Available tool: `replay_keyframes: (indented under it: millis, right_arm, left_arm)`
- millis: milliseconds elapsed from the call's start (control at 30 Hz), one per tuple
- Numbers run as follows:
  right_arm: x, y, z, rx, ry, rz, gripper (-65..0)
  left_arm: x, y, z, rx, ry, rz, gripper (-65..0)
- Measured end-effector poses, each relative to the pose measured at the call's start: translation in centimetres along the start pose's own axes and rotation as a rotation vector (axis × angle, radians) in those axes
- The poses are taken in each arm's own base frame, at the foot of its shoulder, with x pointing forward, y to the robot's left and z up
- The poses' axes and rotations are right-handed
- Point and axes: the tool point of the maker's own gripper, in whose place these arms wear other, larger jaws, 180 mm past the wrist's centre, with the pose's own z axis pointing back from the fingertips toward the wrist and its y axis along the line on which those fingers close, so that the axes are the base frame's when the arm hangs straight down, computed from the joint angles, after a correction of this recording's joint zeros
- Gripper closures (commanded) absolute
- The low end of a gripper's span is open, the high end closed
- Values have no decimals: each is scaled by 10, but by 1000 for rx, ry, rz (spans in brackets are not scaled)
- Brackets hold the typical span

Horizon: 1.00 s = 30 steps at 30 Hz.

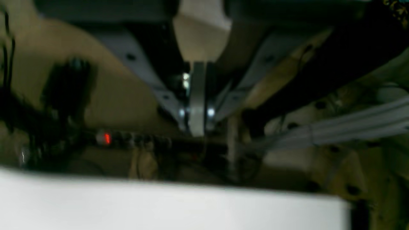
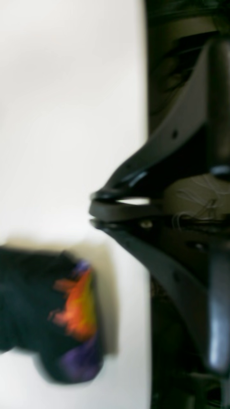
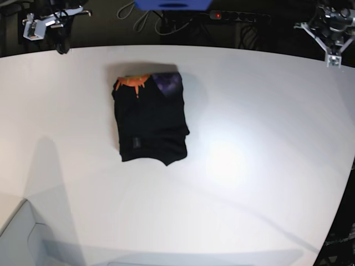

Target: Layout the t-shirt on the table in an organized manner, then fold the t-shirt properly

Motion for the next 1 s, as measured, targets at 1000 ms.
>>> replay_keyframes:
  millis: [1000]
  right_arm:
    - [-306,-31,-17,-155,661,-405,0]
  left_arm:
    - [-136,-219,-167,-422,151,108,-1]
